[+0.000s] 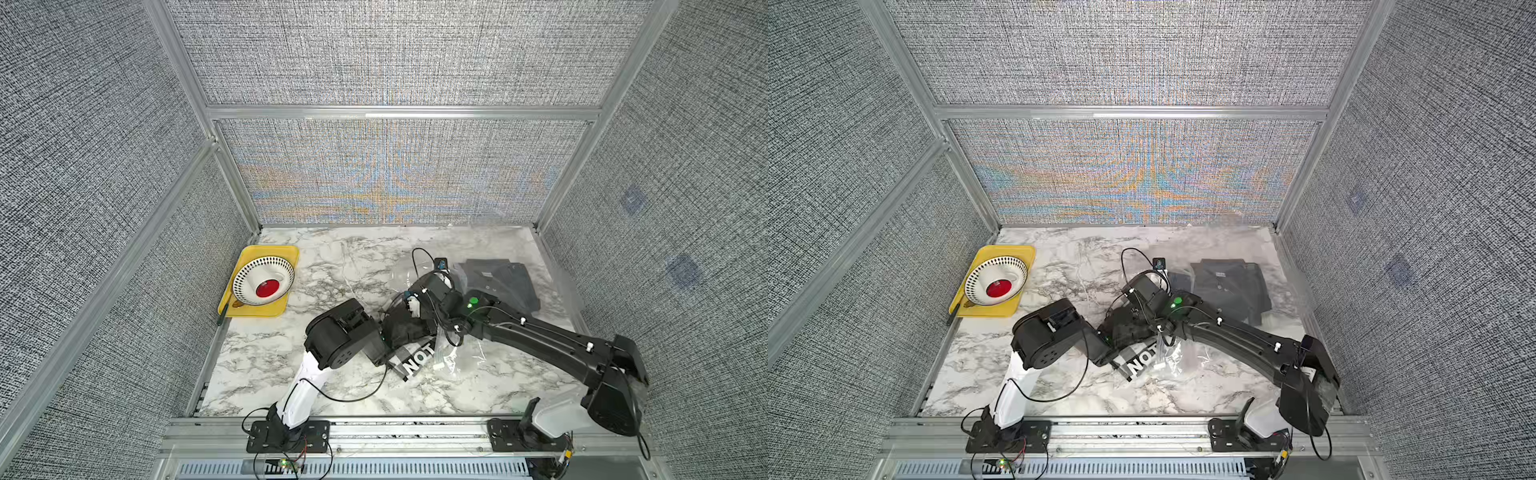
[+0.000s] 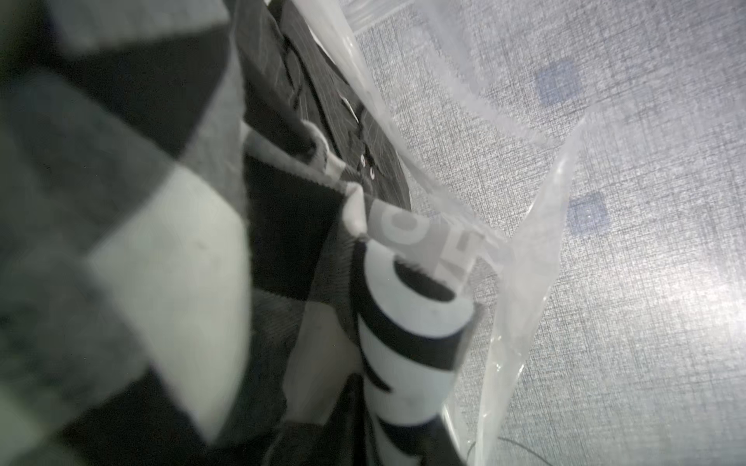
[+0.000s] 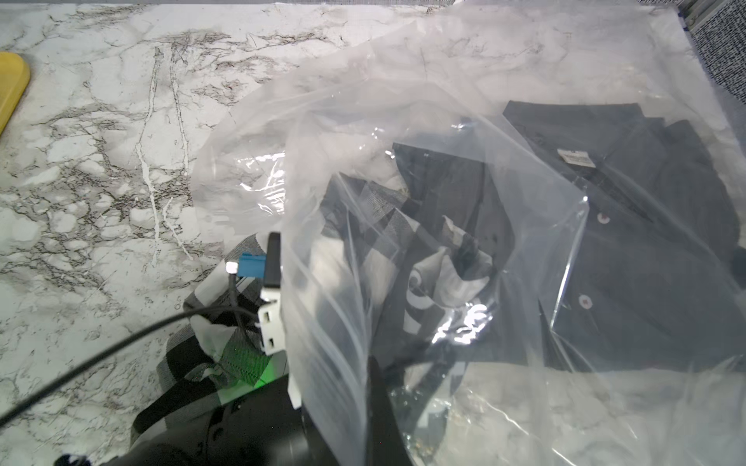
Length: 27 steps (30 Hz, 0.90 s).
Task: Place the folded shirt into the vacuum bag
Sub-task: Place the shirt in the vacuum bag.
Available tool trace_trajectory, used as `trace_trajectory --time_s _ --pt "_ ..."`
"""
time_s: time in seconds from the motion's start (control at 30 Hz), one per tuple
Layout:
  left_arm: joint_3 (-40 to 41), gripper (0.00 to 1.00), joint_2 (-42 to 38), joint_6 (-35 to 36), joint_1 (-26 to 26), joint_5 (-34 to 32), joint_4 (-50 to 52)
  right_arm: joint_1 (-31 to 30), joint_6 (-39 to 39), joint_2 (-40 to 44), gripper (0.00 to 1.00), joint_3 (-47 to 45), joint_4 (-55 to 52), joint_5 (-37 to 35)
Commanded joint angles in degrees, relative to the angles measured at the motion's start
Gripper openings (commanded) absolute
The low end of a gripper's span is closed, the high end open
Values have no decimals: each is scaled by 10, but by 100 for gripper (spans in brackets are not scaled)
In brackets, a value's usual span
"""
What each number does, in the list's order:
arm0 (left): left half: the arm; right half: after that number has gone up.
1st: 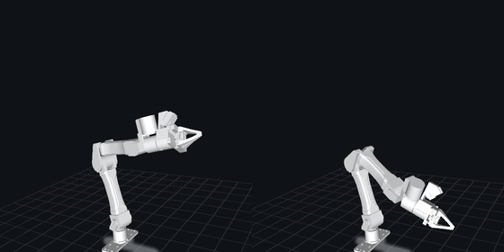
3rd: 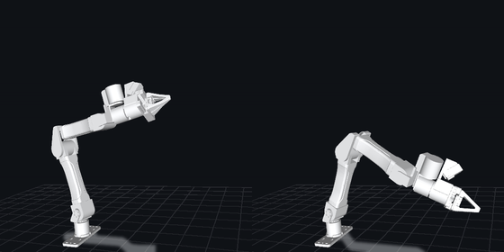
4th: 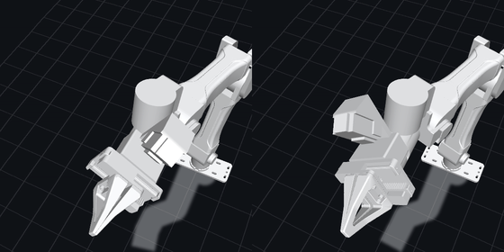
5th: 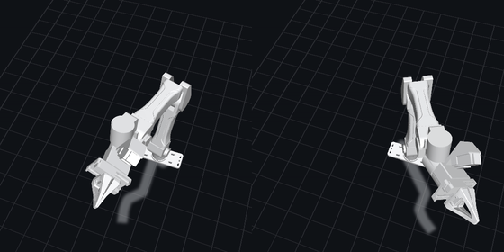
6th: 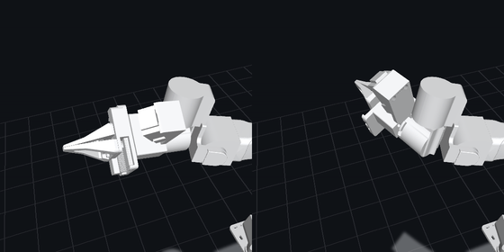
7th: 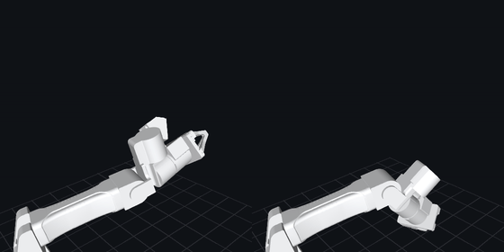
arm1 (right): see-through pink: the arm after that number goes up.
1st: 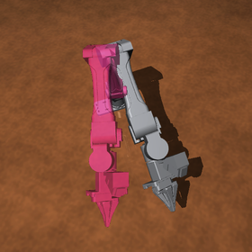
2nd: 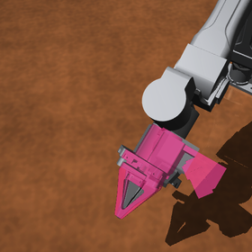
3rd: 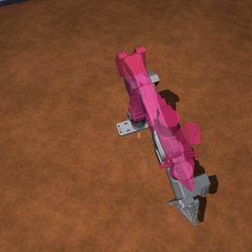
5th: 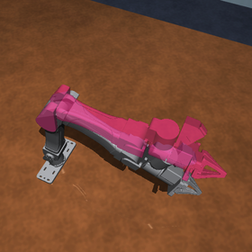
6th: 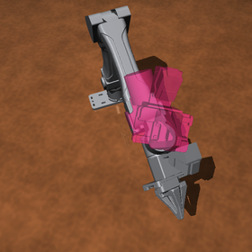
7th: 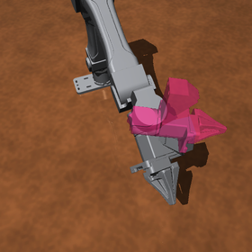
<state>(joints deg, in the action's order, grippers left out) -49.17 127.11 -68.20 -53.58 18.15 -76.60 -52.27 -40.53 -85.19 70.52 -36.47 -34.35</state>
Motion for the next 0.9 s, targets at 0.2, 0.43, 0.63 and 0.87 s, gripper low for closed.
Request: trace_trajectory --time_s 0.2,0.43,0.63,0.87 --pt "-7 85 -127 131 -17 -38 315 1 18 -26 0 53 -25 -20" --pt "-114 88 -171 225 -22 -110 669 -16 45 -22 0 73 -13 -39" --pt "-76 90 -258 228 -17 -169 755 -29 36 -37 0 84 -52 -96" --pt "11 92 -403 222 6 -214 762 -28 41 -41 0 62 -30 -80"
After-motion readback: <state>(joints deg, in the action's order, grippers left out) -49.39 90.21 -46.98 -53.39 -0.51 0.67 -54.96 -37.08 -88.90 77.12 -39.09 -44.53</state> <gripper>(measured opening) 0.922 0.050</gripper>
